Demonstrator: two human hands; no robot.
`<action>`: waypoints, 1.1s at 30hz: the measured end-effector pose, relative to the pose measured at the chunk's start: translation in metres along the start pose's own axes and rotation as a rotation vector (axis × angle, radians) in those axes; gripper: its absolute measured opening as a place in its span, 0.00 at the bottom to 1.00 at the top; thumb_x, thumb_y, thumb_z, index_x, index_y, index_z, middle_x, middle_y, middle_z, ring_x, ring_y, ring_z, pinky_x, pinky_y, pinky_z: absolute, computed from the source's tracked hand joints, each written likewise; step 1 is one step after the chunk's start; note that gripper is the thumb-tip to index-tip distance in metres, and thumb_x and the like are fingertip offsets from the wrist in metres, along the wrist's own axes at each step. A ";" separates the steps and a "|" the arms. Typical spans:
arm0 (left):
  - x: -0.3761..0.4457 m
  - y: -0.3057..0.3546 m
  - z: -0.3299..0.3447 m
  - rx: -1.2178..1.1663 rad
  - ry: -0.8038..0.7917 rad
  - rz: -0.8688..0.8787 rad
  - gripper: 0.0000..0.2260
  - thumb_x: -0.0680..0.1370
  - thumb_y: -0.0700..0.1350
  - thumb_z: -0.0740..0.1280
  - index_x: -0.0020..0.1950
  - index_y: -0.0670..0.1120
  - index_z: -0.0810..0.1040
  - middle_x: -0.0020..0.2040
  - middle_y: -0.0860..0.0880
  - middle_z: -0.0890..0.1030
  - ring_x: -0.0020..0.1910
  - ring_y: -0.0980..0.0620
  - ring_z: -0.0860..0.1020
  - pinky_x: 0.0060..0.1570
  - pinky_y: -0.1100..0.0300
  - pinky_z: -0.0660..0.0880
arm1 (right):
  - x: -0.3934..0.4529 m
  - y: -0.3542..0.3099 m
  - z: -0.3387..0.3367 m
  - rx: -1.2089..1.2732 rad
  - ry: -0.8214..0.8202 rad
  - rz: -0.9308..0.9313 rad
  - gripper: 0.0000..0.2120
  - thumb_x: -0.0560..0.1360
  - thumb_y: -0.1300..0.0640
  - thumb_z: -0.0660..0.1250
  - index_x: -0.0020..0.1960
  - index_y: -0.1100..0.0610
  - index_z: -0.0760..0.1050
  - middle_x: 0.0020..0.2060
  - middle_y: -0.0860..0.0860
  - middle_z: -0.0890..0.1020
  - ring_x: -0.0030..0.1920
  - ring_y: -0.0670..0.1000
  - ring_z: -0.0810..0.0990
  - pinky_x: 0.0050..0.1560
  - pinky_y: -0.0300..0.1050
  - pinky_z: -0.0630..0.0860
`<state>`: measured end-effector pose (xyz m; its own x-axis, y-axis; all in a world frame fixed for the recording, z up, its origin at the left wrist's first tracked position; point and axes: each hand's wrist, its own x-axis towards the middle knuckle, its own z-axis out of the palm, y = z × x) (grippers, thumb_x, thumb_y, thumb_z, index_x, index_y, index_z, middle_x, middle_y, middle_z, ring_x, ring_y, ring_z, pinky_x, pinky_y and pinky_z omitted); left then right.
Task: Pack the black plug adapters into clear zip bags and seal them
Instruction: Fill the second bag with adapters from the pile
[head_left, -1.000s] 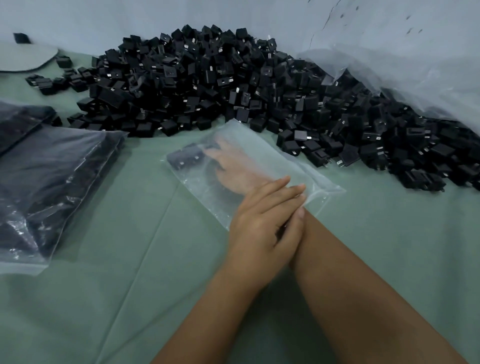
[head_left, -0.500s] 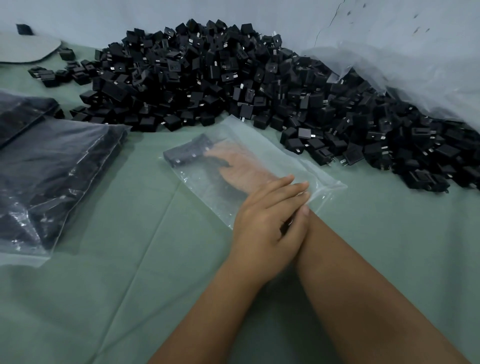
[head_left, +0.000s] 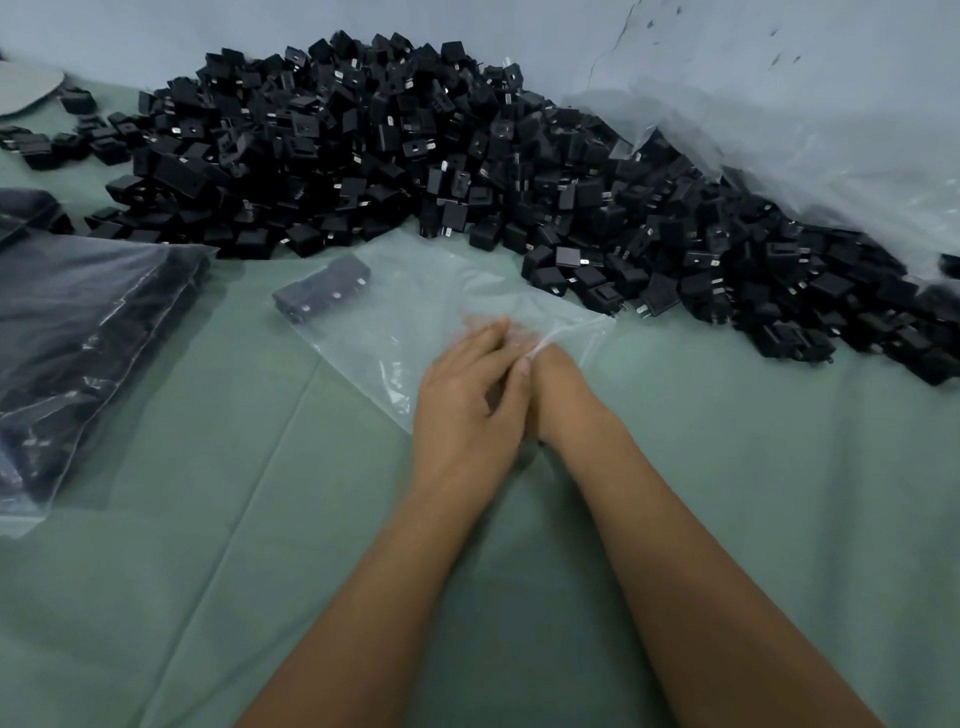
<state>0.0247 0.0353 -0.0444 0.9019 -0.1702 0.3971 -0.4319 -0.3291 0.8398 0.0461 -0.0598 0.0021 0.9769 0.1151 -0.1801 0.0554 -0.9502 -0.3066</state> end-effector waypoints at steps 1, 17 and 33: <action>0.001 -0.001 0.000 -0.039 -0.015 -0.042 0.14 0.78 0.50 0.63 0.62 0.55 0.82 0.68 0.55 0.76 0.69 0.62 0.69 0.72 0.60 0.62 | 0.000 0.009 0.005 0.016 0.100 0.027 0.14 0.80 0.59 0.59 0.65 0.59 0.71 0.60 0.56 0.77 0.61 0.54 0.75 0.60 0.36 0.66; 0.005 -0.009 -0.006 0.217 -0.198 -0.174 0.11 0.82 0.50 0.62 0.53 0.51 0.85 0.70 0.47 0.75 0.74 0.49 0.65 0.73 0.54 0.59 | 0.004 0.092 0.020 0.582 0.858 0.389 0.19 0.80 0.58 0.54 0.67 0.45 0.71 0.59 0.47 0.70 0.64 0.49 0.66 0.60 0.38 0.61; 0.005 -0.008 -0.007 0.174 -0.169 -0.204 0.10 0.80 0.47 0.64 0.50 0.49 0.85 0.68 0.50 0.77 0.74 0.52 0.66 0.71 0.59 0.60 | 0.007 0.084 0.021 0.245 0.760 0.504 0.21 0.80 0.53 0.55 0.72 0.44 0.62 0.61 0.56 0.71 0.62 0.56 0.68 0.66 0.50 0.62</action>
<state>0.0326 0.0434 -0.0465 0.9615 -0.2314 0.1481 -0.2514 -0.5240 0.8138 0.0532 -0.1322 -0.0448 0.7518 -0.5942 0.2859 -0.3708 -0.7395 -0.5618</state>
